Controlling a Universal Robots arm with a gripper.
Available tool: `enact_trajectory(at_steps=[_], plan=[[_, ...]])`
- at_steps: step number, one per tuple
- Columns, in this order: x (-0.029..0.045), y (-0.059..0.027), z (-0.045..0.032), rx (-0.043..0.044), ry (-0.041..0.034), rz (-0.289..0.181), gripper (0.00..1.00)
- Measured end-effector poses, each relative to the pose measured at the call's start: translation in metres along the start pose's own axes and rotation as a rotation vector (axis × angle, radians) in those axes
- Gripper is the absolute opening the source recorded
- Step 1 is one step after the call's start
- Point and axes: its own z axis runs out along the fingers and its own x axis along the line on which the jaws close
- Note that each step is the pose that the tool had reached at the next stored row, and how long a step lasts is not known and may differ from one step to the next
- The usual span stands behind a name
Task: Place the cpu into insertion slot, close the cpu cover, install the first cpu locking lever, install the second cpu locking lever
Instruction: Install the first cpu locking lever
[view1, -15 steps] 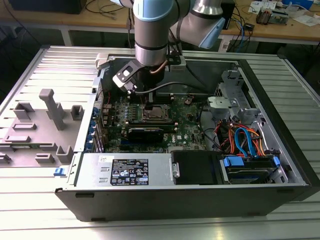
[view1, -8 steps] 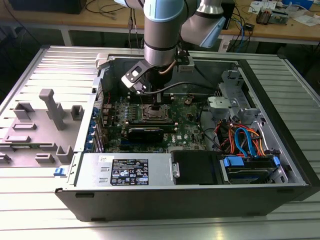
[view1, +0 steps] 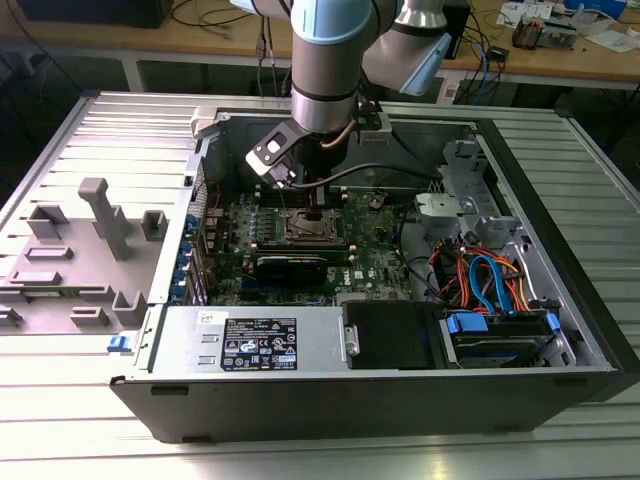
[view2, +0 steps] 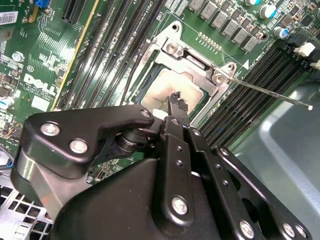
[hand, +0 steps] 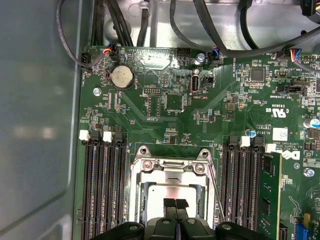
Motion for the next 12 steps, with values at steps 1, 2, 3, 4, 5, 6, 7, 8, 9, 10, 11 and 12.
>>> enact_trajectory(at_steps=[1, 2, 3, 4, 5, 6, 7, 8, 9, 10, 11, 12], plan=[[0.0, 0.0, -0.0001, -0.0001, 0.0002, 0.0, 0.11], [-0.0001, -0.0001, -0.0002, 0.0, 0.0001, 0.0, 0.11], [-0.0001, 0.0, -0.0004, 0.0, 0.0, 0.0, 0.11], [-0.0001, 0.0, -0.0004, 0.0, 0.0001, 0.0, 0.11], [-0.0001, -0.0001, -0.0007, 0.0001, 0.0001, 0.0, 0.11], [-0.0001, 0.0, -0.0008, 0.0001, 0.0, 0.0, 0.11], [-0.0001, -0.0001, -0.001, 0.0001, 0.0001, 0.0, 0.11], [-0.0001, 0.0, -0.0011, 0.0, 0.0001, 0.0, 0.11], [-0.0001, -0.0001, -0.0014, 0.0, 0.0001, 0.0, 0.11], [-0.0001, -0.0001, -0.0019, 0.0001, 0.0, 0.0, 0.11], [0.0, -0.0001, -0.0021, 0.0001, 0.0001, 0.0, 0.11], [0.0, -0.0001, -0.0024, 0.0001, 0.0, 0.0, 0.11]])
